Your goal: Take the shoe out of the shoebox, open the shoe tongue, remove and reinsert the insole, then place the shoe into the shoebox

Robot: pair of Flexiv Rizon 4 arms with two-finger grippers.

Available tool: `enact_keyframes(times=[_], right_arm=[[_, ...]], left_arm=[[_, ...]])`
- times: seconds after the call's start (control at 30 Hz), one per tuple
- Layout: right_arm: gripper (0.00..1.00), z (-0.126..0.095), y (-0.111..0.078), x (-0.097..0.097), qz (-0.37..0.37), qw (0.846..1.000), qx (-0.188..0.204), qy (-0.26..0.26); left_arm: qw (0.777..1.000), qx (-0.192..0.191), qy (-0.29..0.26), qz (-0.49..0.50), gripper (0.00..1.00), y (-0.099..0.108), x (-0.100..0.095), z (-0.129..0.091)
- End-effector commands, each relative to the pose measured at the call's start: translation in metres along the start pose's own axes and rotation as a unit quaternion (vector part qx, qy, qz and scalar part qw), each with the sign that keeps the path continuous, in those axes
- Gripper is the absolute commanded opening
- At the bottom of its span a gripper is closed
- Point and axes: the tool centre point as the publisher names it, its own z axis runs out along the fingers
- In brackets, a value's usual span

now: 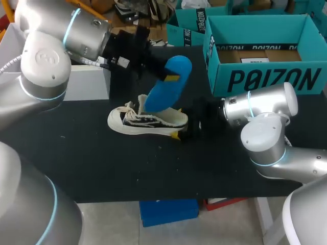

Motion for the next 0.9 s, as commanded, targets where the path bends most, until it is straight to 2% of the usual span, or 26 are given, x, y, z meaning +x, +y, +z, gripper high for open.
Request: enact_keyframes(times=[0.03,0.07,0.13,0.73,0.83,0.9], right_arm=[[0.00,0.001,-0.001,-0.001,0.001,1.000,0.001,0.000],[0.00,0.001,-0.001,-0.001,0.001,1.000,0.001,0.000],[0.00,0.001,-0.001,-0.001,0.001,1.000,0.001,0.000],[0.00,0.001,-0.001,-0.001,0.001,1.000,0.001,0.000],[0.00,0.001,-0.001,-0.001,0.001,1.000,0.001,0.000],[0.00,0.001,-0.001,-0.001,0.001,1.000,0.001,0.000]], left_arm=[[0.998,0.039,0.015,-0.045,0.00,-0.013,0.008,-0.008],[0.997,0.044,0.025,-0.065,0.00,-0.016,0.007,-0.007],[0.996,0.024,0.018,-0.083,0.00,-0.023,0.009,-0.007],[0.996,0.024,0.018,-0.083,0.00,-0.023,0.009,-0.007],[0.985,0.108,0.014,-0.132,0.00,-0.028,0.012,-0.015],[0.981,0.136,0.015,-0.140,0.00,-0.031,0.013,-0.015]])
